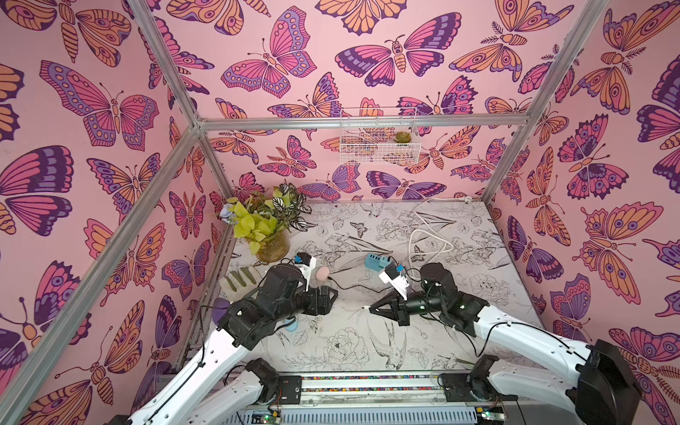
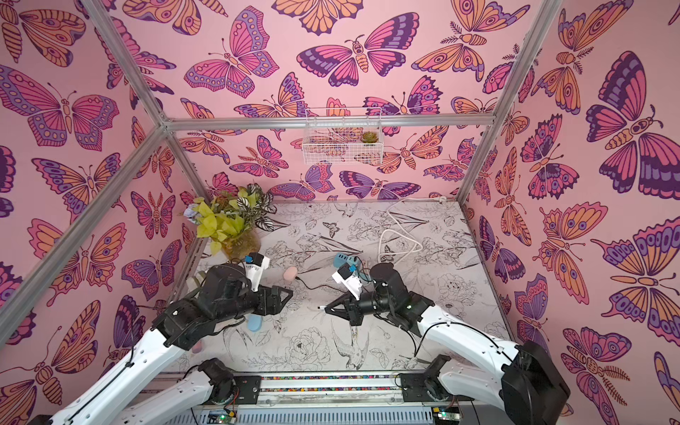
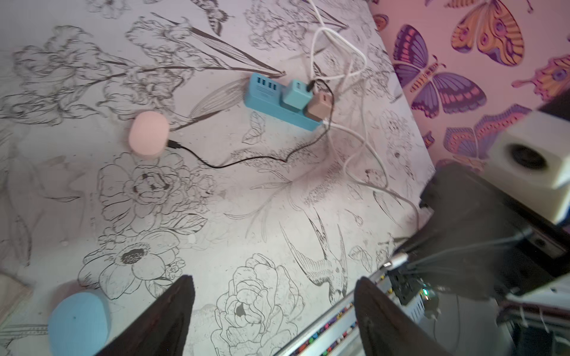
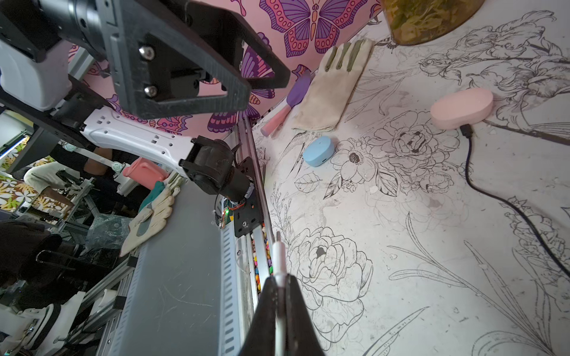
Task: Charge the bluetooth headset
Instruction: Pick up the bluetooth headset from the center of the board.
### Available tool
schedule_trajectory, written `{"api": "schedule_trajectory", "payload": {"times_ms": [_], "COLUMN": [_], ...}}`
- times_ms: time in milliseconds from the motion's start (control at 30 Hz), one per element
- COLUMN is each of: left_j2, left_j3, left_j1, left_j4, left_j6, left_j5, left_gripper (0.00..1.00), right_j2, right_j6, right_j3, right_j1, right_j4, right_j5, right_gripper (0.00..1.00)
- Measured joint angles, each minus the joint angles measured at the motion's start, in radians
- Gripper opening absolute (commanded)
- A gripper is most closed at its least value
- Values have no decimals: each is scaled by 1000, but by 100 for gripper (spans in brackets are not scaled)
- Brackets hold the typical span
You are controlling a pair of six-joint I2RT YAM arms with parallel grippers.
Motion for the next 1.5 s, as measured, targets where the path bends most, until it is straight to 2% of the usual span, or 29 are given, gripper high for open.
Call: {"api": "schedule_trajectory", "payload": {"times_ms": [233, 467, 600, 800, 1100, 1400, 1500], "left_j2": [69, 66, 61, 126, 269, 290, 279], "left_j3": [-45, -182, -256, -304, -307, -307, -306], "left_j1": [36, 92, 138, 188, 196, 194, 190], "left_j4": [-113, -153, -147, -69, 55, 138, 157], "left_j6": [-160, -364, -430, -457, -458, -496, -499], "left_j5": [-153, -227, -249, -251, -226, -67, -36], "left_gripper": [85, 88, 88, 88, 86, 79, 79], "right_j2": [30, 75, 88, 95, 102, 136, 147], "right_j6": [26, 37, 48, 56, 55, 56, 60], "right_j3": [-8, -8, -12, -27, -33, -33, -33], "right_j1": [34, 66, 71, 72, 72, 72, 72], "right_j4": [72, 127, 159, 209, 236, 261, 264], "right_j5": [20, 34, 35, 34, 34, 33, 34], "right_gripper": [6, 7, 7, 7, 7, 7, 7]}}
